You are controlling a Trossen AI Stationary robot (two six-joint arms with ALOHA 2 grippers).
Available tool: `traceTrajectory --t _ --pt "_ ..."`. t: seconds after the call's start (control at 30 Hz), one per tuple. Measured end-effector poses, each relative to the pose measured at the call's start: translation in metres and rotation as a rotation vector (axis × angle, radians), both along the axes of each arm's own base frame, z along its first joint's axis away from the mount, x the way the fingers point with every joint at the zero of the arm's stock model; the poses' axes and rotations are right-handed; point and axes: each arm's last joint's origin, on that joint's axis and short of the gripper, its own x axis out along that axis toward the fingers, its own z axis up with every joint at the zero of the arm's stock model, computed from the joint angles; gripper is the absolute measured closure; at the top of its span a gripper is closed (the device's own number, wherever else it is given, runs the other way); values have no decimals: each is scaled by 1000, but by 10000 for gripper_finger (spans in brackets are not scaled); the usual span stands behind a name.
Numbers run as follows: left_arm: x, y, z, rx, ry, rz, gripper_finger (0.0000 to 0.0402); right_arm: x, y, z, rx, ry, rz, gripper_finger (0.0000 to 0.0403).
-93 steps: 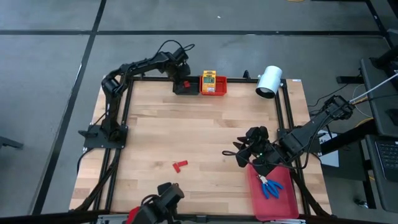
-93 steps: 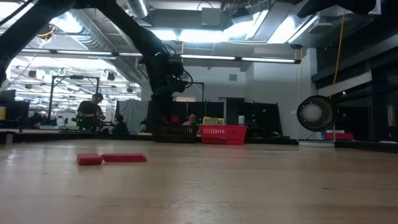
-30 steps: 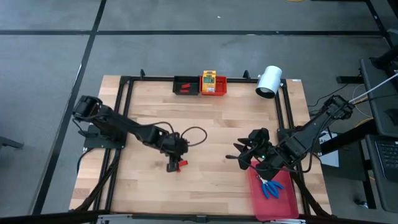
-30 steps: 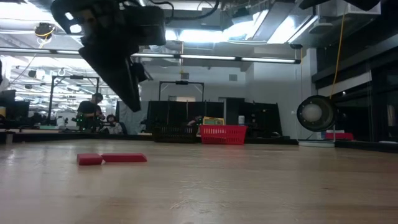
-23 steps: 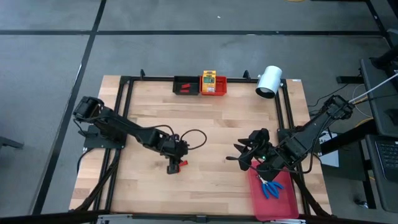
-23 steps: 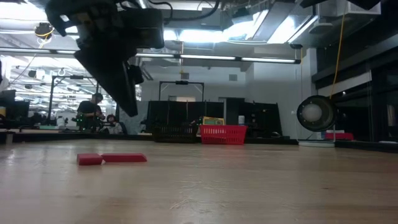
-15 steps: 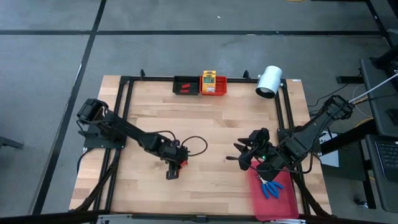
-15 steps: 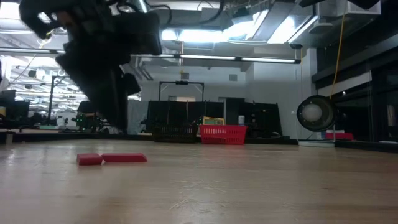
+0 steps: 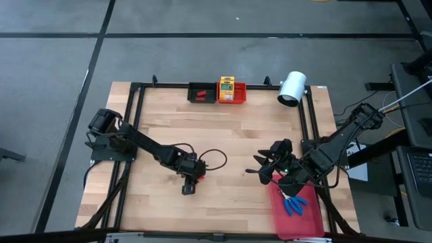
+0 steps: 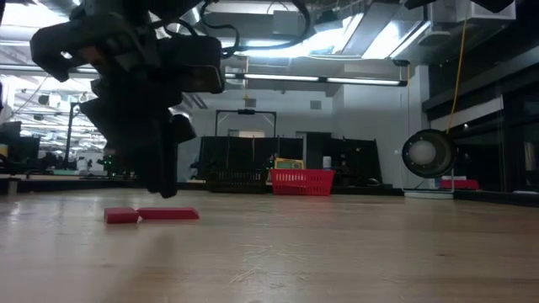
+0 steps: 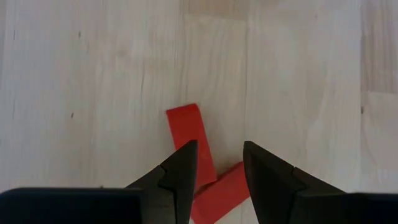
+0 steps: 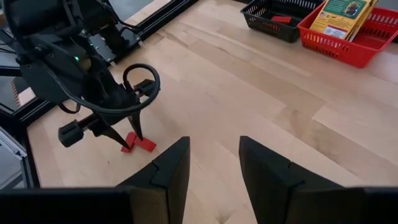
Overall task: Pick & Place School Supplies
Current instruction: Put the red eraser into the black bin
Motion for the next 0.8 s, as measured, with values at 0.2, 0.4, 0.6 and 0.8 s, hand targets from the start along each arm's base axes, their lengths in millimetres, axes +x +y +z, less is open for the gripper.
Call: traceTrajectory --t 0.2,0.4,0.6,0.8 --pt "1 -1 -4 4 3 -12 276 0 0 0 3 -1 -2 262" --pt "5 0 -12 13 5 -18 276 0 0 0 5 -2 -4 262" --pt "7 3 -16 28 14 -26 276 0 0 0 7 -3 -4 262" --pt "9 14 -17 16 29 -28 277 0 0 0 7 -3 -5 262"
